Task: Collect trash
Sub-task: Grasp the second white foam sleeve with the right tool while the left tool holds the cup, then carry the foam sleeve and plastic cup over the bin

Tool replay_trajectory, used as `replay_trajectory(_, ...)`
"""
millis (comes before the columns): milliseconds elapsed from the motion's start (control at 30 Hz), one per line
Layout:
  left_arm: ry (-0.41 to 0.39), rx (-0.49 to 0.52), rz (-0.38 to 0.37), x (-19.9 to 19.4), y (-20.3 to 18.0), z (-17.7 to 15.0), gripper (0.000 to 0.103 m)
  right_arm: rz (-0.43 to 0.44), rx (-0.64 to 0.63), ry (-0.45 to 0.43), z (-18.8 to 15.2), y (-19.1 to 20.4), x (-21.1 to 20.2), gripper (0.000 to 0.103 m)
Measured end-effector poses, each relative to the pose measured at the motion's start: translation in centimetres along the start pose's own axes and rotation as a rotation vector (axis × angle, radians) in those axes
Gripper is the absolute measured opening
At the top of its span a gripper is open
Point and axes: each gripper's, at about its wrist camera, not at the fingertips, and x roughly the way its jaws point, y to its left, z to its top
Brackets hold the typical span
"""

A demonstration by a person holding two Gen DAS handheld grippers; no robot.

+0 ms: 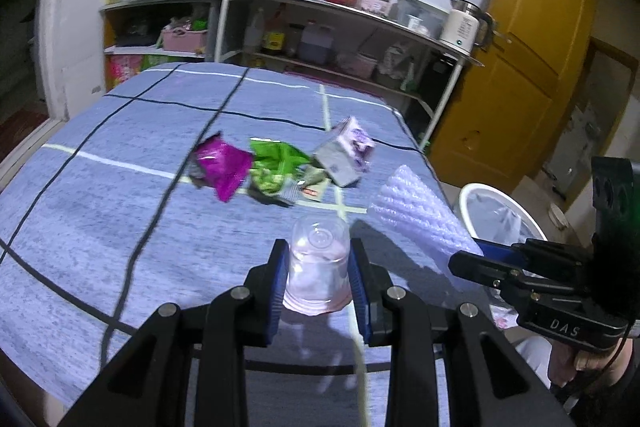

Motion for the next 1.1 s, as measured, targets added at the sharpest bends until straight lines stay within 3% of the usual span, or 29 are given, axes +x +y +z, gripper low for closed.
replay_trajectory(1100,0.068,0.237,-0.216,4.0,-14.8,1.0,0.031,-0.220,0.271,-0.093,-6.3,-10.5,-9.1,0.025)
